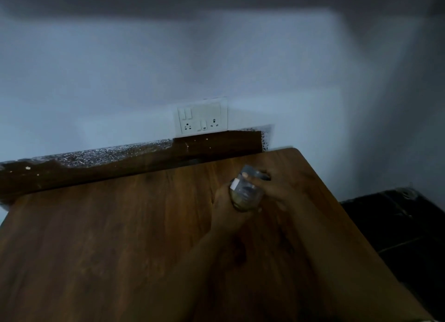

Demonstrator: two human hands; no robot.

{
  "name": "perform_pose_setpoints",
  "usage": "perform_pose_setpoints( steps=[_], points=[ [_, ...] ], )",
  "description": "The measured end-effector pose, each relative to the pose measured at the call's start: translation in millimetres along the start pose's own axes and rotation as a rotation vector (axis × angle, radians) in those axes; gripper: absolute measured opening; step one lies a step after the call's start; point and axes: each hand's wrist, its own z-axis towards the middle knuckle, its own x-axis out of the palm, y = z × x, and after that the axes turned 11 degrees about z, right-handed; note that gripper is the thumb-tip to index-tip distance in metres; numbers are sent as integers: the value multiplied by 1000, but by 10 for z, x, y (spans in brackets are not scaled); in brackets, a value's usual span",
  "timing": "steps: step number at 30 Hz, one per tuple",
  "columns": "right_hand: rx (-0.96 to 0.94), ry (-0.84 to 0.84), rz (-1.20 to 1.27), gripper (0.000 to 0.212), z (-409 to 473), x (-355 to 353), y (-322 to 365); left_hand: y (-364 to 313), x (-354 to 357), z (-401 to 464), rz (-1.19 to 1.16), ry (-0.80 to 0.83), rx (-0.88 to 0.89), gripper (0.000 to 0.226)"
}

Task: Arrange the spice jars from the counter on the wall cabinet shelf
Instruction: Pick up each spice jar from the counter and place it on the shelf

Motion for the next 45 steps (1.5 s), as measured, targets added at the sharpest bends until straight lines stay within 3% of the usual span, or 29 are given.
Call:
perform_pose_setpoints(
  steps=[2, 5, 7, 9, 14, 18, 21, 27, 45],
  points=[
    [-32, -61, 27, 70, -17, 18, 74, -86, -161, 69, -123, 83, -49, 93],
    [34, -61, 273, 86, -90, 126, 318, -73, -460, 247, -483, 261, -194, 99],
    [73, 8, 377, 96, -107, 213, 425, -89, -578, 321, -494, 404, -183, 92],
    [61, 15, 379, 90, -95, 306, 462, -157, -567, 352, -437, 470, -143, 88],
    [56, -7, 636, 64, -99, 373, 509, -279, -400, 379, -145, 219, 94, 109],
    [59, 68, 655, 66, -142, 327, 552, -286, -522, 335, -305, 421, 68, 118],
    [88, 141, 718, 49, -188, 342, 642, -291, -640, 358, -340, 346, 39, 117],
    [113, 148, 793, 64, -190, 504, 745, -346, -676, 286, -235, 104, 120, 109],
    [48, 105, 905, 67, -378, 772, 998, -445, -1064, 286, -301, 67, 119, 109]
  ],
)
